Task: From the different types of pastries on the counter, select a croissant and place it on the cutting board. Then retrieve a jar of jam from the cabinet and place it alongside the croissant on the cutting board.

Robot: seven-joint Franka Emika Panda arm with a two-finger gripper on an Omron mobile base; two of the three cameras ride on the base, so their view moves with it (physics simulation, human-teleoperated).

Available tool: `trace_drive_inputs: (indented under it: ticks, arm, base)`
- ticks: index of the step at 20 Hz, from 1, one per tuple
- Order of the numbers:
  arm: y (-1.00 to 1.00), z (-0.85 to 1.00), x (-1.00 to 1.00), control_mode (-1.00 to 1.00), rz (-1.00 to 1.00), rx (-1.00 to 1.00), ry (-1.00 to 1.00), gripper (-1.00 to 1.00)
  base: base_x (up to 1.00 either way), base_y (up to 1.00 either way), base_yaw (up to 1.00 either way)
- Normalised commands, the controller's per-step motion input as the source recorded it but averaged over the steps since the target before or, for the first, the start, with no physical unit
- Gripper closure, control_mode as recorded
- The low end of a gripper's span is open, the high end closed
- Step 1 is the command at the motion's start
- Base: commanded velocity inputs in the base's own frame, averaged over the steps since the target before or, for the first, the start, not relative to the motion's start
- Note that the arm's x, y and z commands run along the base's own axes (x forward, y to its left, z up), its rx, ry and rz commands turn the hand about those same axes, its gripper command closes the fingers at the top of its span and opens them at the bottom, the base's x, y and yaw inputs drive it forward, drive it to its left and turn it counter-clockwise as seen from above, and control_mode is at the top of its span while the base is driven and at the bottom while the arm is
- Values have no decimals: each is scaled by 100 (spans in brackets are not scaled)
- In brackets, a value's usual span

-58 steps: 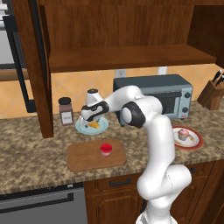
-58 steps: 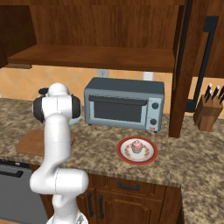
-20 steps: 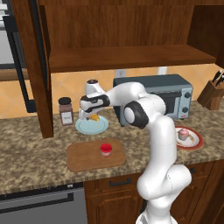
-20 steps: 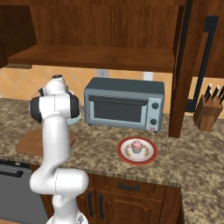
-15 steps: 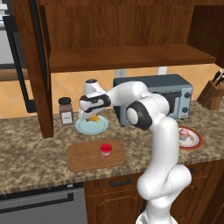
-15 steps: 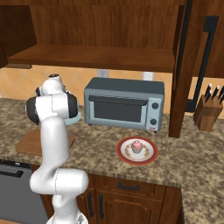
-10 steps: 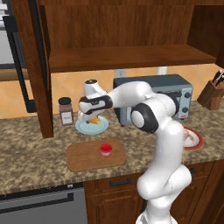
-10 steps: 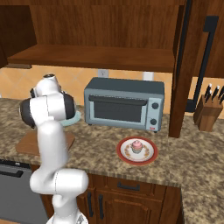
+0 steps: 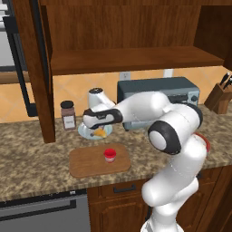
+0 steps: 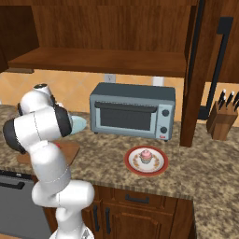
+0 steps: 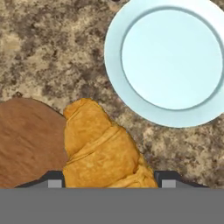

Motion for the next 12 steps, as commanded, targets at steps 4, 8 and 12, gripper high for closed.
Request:
trace_drive_inputs:
  ticks: [4, 8, 12]
  arm:
    - [0, 24, -95, -100, -2, 11, -1, 100]
    - [0, 26, -89, -100, -7, 15, 0, 100]
    - [19, 2, -66, -100, -4, 2, 0, 100]
  base:
    - [0, 0, 0]
    - [0, 0, 0]
    - [0, 0, 0]
